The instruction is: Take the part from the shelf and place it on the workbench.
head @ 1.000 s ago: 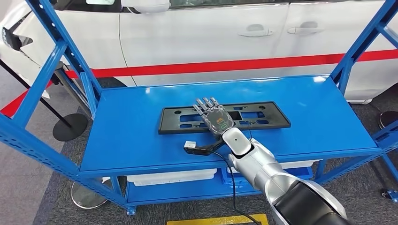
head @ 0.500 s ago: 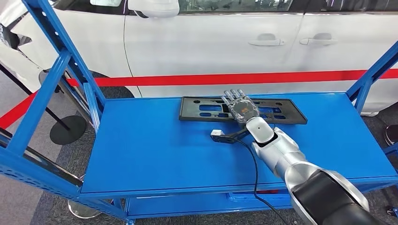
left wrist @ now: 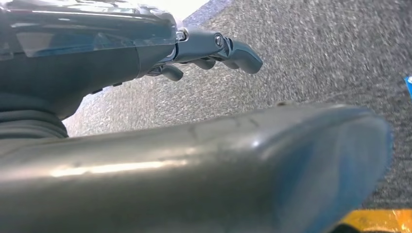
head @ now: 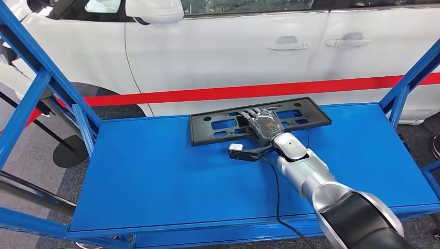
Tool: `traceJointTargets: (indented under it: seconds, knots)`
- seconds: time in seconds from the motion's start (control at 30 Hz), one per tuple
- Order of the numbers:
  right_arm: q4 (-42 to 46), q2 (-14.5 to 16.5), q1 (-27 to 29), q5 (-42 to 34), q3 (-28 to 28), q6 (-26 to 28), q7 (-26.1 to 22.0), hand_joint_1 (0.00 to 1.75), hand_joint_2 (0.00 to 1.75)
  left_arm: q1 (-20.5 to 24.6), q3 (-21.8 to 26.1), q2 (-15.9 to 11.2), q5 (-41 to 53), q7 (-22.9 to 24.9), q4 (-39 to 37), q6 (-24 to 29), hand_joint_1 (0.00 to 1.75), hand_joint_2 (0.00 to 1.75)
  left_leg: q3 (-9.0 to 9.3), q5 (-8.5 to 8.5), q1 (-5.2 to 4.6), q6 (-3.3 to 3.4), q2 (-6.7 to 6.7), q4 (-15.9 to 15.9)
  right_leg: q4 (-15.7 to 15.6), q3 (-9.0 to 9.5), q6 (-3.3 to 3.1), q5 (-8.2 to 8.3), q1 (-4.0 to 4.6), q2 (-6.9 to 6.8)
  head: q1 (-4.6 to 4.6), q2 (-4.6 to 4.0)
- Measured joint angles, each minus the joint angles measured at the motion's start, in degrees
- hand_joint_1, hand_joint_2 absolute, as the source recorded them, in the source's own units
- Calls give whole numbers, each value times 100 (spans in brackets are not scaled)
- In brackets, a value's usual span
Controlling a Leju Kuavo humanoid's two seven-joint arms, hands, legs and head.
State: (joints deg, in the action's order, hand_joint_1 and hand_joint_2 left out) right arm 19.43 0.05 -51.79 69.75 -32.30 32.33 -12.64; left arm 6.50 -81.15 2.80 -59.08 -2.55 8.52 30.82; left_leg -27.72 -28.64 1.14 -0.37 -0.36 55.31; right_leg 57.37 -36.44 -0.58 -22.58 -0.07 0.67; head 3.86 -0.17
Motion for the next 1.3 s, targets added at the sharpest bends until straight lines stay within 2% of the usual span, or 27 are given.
traceJointTargets:
  seconds: [0.2, 0.43, 0.57, 0.77, 1.0, 1.3]
  knots:
    - [464, -27, 47, -693, 305, 655, -635, 175, 175, -7, 0, -2, -52, 43, 0, 79, 0, 0, -1, 12, 5, -42, 4, -7, 7, 2, -8, -1, 8, 1, -1, 0]
    - [1127, -207, -147, -1265, 592, 663, -993, 175, 175, -15, 0, -2, -97, 46, 0, 127, 0, 0, 3, 15, 1, -58, 2, 4, 9, 15, -7, 1, 3, -7, -1, 0]
    - [1299, -315, -349, -1965, 614, 494, -1205, 175, 175, -17, 0, -2, -156, 31, 0, 157, 0, 0, 0, 14, -6, -57, 2, 12, 9, 10, -3, 4, -7, -8, 0, 0]
    - [1527, -450, -1394, -2944, 697, -188, -1051, 175, 175, -25, 0, -2, -244, 33, 0, 236, 0, 0, -4, 13, -14, -56, 2, 15, 9, 8, -2, 4, -14, -8, -1, 0]
    - [1815, -447, -2581, -3845, 943, -417, -790, 175, 175, -18, 0, -3, -327, 39, 0, 260, 0, 0, -3, 11, -13, -53, -1, 16, 9, 8, 0, 2, -11, -20, 1, 0]
    - [2060, -447, -2809, -4233, 1111, -454, -821, 175, 175, -16, 8, -3, -384, -61, 0, 269, 0, 0, 0, 11, -14, -53, 0, 19, 9, 12, 2, 3, -12, -18, -1, 0]
